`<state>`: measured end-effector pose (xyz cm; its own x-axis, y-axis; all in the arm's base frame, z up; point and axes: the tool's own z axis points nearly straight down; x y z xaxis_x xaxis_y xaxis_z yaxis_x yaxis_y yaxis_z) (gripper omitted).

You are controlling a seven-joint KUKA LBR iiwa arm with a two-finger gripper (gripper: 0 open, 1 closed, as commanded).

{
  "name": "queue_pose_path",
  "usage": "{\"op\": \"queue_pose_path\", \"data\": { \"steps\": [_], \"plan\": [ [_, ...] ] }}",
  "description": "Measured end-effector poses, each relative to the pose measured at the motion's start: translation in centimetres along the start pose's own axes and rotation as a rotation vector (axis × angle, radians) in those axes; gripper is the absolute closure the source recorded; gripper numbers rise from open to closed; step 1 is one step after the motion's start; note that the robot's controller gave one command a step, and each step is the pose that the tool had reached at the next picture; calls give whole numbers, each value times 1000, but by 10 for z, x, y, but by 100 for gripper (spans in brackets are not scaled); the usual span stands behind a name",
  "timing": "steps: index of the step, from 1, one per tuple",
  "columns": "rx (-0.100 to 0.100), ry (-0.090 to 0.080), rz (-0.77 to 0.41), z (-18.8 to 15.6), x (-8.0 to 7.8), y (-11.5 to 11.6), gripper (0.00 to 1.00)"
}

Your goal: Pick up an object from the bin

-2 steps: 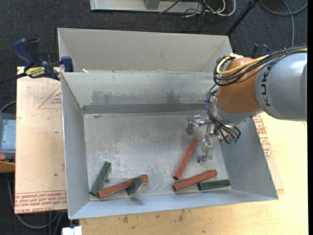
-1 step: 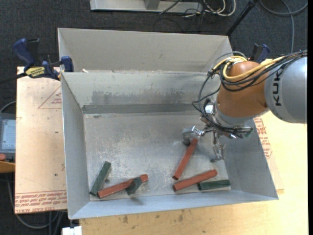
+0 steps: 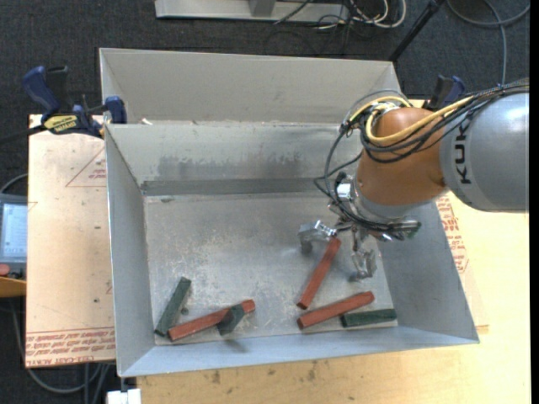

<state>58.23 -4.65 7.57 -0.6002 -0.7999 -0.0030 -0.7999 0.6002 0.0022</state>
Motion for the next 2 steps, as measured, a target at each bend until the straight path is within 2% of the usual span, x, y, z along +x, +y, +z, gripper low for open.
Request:
{"op": "queue_pose_path", "data": {
  "steps": [1, 2],
  "plan": [
    [1, 1, 4, 0, 1, -1, 100],
    [9, -7, -26, -131, -58, 50, 100]
  ]
}}
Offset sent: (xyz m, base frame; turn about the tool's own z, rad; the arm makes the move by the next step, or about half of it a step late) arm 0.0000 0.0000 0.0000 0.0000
